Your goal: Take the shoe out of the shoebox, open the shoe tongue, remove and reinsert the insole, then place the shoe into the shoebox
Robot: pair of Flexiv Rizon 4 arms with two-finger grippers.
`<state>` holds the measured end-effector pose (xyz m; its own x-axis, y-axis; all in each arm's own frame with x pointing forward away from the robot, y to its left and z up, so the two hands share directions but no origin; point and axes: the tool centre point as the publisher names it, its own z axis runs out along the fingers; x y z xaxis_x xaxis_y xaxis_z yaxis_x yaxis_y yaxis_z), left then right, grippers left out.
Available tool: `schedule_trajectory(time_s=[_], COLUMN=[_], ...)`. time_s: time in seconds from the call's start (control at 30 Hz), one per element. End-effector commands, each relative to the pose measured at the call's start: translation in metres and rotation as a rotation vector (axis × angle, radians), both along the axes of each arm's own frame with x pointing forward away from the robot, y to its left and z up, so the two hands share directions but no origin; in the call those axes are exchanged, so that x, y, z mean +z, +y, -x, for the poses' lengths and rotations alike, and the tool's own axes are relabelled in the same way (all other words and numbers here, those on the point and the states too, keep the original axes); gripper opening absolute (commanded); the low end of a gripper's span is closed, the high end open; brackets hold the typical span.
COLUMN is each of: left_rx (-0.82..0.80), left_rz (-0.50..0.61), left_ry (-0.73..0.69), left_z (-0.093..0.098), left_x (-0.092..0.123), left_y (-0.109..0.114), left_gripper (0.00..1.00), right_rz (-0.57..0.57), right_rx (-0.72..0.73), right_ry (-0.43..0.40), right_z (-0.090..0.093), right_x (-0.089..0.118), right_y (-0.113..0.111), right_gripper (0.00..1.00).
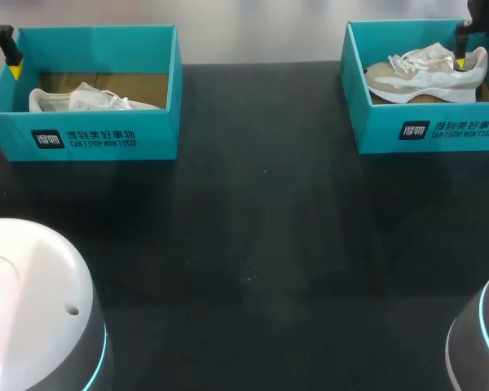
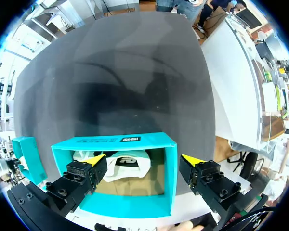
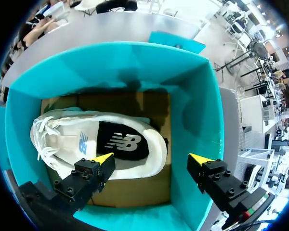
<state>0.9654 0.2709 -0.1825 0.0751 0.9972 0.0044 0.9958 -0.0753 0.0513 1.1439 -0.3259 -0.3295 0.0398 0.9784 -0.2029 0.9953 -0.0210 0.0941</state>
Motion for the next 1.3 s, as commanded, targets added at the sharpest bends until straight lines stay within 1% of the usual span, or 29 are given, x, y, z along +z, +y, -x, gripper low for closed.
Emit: schedule_trajectory(time_s=[0.03, 0.13, 0.17, 0.23, 0.37, 0.43, 0.47, 0.53, 0.6, 0.8, 0.87, 0.93, 0.97, 1.0, 1.17, 1.27, 1.3], left_rx=[-0.001, -0.001, -0.001, -0.001, -0.001, -0.001, -0.001, -0.001, -0.001, -0.001, -0.001, -0.001, -0.001, -0.001, -0.001, -0.001, -0.001], left_rz=[-0.002, -0.002, -0.002, -0.002, -0.002, -0.002, -0.002, -0.002, -0.002, -0.002, -0.002, -0.002, -0.002, -0.002, -0.002, -0.002, -0.002], left_ry=[0.0, 0.0, 0.0, 0.0, 0.0, 0.0, 0.0, 0.0, 0.0, 0.0, 0.0, 0.0, 0.0, 0.0, 0.0, 0.0, 0.0], left_z=[0.0, 0.0, 0.0, 0.0, 0.0, 0.0, 0.0, 0.0, 0.0, 0.0, 0.0, 0.0, 0.0, 0.0, 0.0, 0.0, 0.0], left_x=[0.0, 0.0, 0.0, 0.0, 0.0, 0.0, 0.0, 0.0, 0.0, 0.0, 0.0, 0.0, 0.0, 0.0, 0.0, 0.0, 0.0], left_y=[0.0, 0.0, 0.0, 0.0, 0.0, 0.0, 0.0, 0.0, 0.0, 0.0, 0.0, 0.0, 0.0, 0.0, 0.0, 0.0, 0.0], left_gripper=[1.0, 1.0, 1.0, 1.0, 1.0, 1.0, 1.0, 1.0, 1.0, 1.0, 1.0, 1.0, 1.0, 1.0, 1.0, 1.0, 1.0], right_rz=[-0.01, -0.024, -0.025, -0.027, -0.027, -0.029, -0.03, -0.034, -0.041, -0.065, -0.069, -0.071, -0.072, -0.073, -0.078, -0.082, -0.085], right_rx=[-0.008, -0.012, -0.012, -0.011, -0.012, -0.016, -0.017, -0.018, -0.02, -0.021, -0.02, -0.02, -0.02, -0.02, -0.025, -0.028, -0.03], right_ry=[0.027, 0.03, 0.031, 0.035, 0.045, 0.053, 0.056, 0.062, 0.068, 0.075, 0.076, 0.077, 0.077, 0.077, 0.078, 0.08, 0.081], right_z=[-0.015, -0.019, -0.021, -0.022, -0.022, -0.021, -0.021, -0.021, -0.021, -0.019, -0.018, -0.018, -0.017, -0.017, -0.018, -0.018, -0.017], right_x=[-0.011, -0.017, -0.018, -0.019, -0.022, -0.023, -0.025, -0.028, -0.031, -0.041, -0.042, -0.043, -0.044, -0.046, -0.049, -0.052, -0.054], right_y=[-0.002, -0.003, -0.004, -0.005, -0.008, -0.008, -0.009, -0.009, -0.009, -0.008, -0.009, -0.009, -0.009, -0.01, -0.012, -0.012, -0.012], right_gripper=[1.0, 1.0, 0.96, 0.99, 0.96, 1.0, 1.0, 0.96, 0.84, 0.73, 0.74, 0.79, 0.83, 0.91, 0.89, 0.82, 0.77])
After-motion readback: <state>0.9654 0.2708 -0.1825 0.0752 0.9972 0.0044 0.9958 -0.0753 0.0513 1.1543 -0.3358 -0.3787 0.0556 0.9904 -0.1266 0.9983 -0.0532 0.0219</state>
